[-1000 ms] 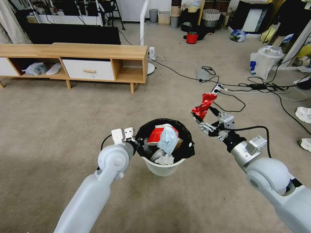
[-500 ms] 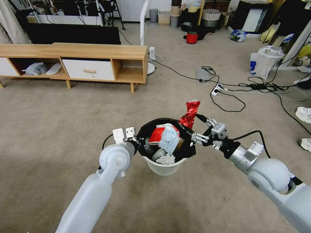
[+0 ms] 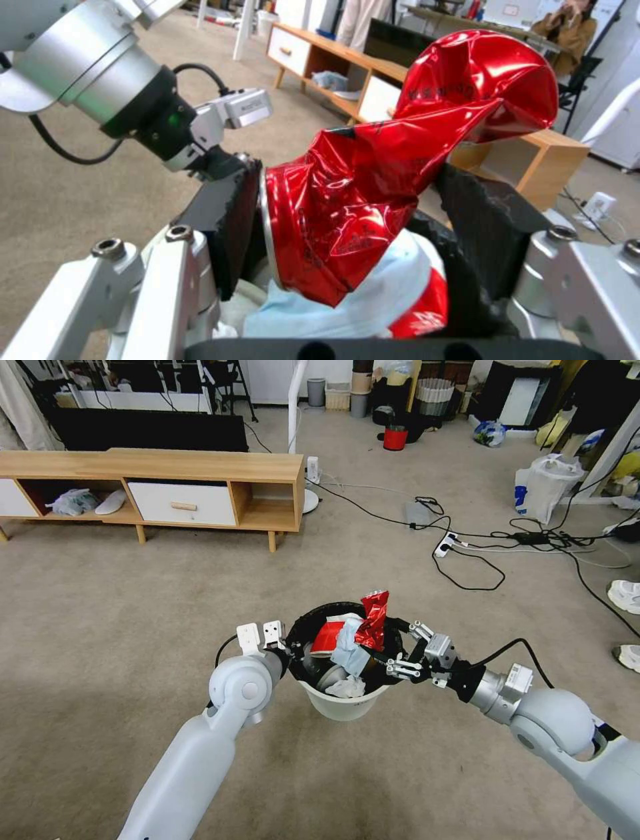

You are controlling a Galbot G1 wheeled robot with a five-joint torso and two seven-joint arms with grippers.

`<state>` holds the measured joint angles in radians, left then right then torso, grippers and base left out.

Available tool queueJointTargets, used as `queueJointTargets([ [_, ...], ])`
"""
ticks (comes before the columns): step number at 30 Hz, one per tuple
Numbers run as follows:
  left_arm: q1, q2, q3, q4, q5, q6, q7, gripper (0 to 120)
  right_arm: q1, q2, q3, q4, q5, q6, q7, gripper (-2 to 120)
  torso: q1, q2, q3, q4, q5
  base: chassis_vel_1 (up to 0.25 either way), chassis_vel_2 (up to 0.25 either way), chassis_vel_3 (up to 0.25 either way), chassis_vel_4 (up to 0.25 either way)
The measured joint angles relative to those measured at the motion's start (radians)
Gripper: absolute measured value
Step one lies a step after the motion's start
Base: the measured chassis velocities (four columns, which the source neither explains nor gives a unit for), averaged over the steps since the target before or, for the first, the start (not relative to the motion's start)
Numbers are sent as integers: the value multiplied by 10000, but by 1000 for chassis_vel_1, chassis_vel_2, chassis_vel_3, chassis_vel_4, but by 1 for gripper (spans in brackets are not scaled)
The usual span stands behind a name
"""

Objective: Pick up the trash bin and place the garbage on the floor into it.

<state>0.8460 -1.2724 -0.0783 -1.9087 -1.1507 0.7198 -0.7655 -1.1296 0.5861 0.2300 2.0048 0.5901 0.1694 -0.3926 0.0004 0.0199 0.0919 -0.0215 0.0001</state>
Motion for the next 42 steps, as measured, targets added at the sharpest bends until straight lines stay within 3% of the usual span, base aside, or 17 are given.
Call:
queueJointTargets([
  [11, -188, -235, 506, 38, -30, -1, 8, 2, -42, -63, 50, -8, 125, 36, -124, 62, 0, 0, 0, -1, -1, 0, 0, 0, 0],
  [29, -183, -244, 628, 32, -28, -1, -4, 2, 103, 11, 13, -58, 280, 41, 167, 62, 0, 0, 0, 0, 0, 0, 0, 0, 0],
  [39, -255, -321, 665, 72, -17, -1, -4, 2, 120, -67, 16, -64, 280, 45, 510, 98, 0, 0, 0, -1, -1, 0, 0, 0, 0],
  [42, -257, -330, 664, 80, -10, -1, -5, 2, 168, -68, -29, -88, 280, 44, 563, 100, 0, 0, 0, 0, -1, 0, 0, 0, 0],
])
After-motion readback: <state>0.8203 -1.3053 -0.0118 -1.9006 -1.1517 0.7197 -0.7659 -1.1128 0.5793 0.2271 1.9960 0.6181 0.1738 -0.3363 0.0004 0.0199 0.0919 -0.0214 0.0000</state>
